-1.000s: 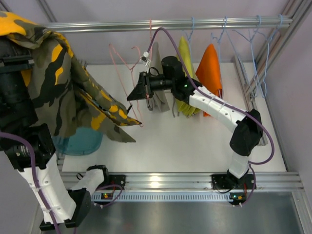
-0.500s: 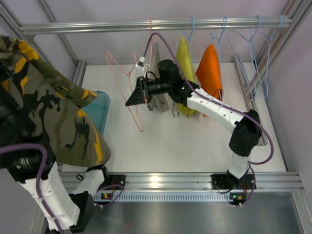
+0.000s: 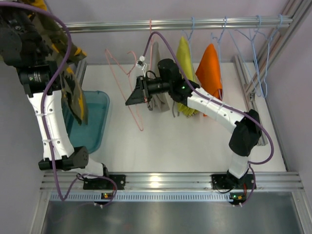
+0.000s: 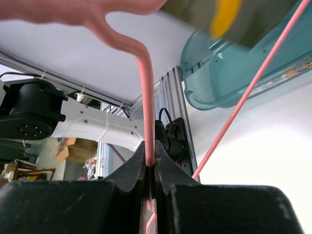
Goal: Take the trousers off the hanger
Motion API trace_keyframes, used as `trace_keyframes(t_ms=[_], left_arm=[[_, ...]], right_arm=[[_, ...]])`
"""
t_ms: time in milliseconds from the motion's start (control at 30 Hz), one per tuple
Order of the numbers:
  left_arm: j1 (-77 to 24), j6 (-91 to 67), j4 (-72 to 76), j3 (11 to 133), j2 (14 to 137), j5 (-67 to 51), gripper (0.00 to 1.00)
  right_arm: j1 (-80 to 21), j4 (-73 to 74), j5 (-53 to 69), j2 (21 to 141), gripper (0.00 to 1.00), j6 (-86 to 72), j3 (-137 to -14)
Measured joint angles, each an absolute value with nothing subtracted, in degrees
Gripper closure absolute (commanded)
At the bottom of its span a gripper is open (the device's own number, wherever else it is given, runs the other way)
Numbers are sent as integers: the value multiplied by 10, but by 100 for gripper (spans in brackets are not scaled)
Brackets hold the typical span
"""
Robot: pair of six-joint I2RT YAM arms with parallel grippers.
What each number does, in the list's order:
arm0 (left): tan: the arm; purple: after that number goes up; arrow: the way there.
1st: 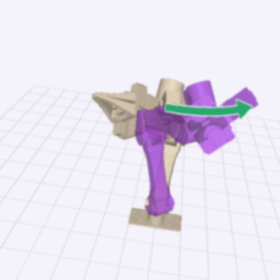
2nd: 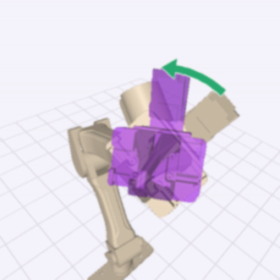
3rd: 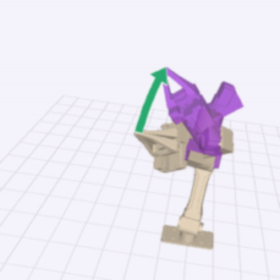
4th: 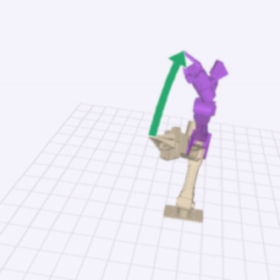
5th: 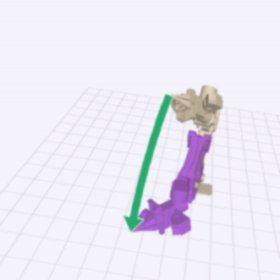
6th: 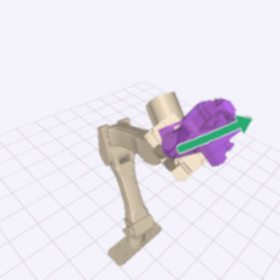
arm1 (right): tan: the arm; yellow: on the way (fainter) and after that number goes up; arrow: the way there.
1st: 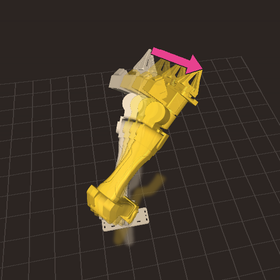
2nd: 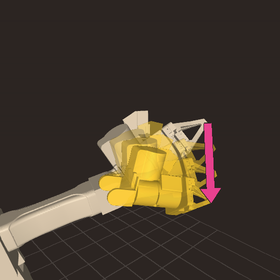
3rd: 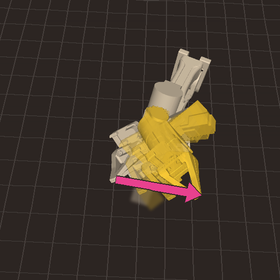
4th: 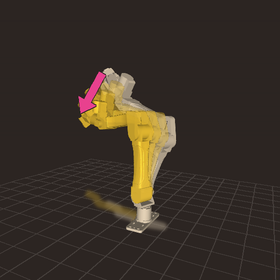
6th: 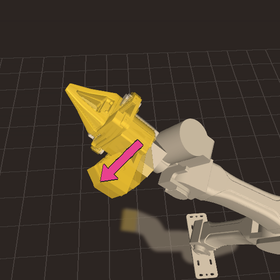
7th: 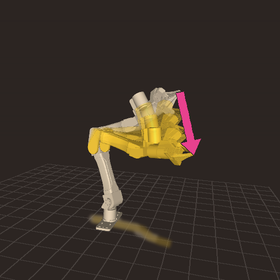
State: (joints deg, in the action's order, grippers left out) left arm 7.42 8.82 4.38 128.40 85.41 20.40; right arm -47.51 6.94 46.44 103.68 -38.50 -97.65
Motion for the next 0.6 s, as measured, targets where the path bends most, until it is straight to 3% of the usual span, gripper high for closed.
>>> trace_keyframes(t_ms=[133, 300, 600], left_arm=[[79, 107, 56, 1246, 855, 204, 100], [95, 113, 79, 1073, 764, 215, 100], [112, 132, 82, 936, 657, 255, 100]], right_arm=[[-475, 70, 464, 1037, 100, -380, -976], [-475, 73, 464, 1037, 100, -379, -976], [-471, 76, 464, 1037, 100, -379, -976]])
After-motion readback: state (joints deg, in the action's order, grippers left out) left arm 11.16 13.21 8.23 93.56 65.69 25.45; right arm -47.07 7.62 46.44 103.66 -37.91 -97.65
